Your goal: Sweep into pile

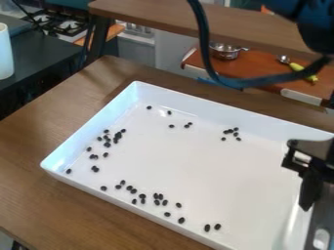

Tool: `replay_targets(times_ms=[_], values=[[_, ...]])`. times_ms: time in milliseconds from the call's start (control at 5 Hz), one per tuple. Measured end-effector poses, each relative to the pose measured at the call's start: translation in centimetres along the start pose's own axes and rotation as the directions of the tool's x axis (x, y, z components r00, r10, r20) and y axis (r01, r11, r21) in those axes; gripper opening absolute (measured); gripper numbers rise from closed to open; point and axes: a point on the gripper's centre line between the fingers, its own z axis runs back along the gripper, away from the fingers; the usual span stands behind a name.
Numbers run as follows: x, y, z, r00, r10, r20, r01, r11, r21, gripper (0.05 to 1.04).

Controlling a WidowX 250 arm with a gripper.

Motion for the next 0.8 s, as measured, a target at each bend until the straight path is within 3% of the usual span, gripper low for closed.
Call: replay_targets(times_ms=[800], values=[[-0.5, 1.1, -1.8, 0.999, -0.028, 0.019, 0.027, 0.998, 0.053, 0.49]])
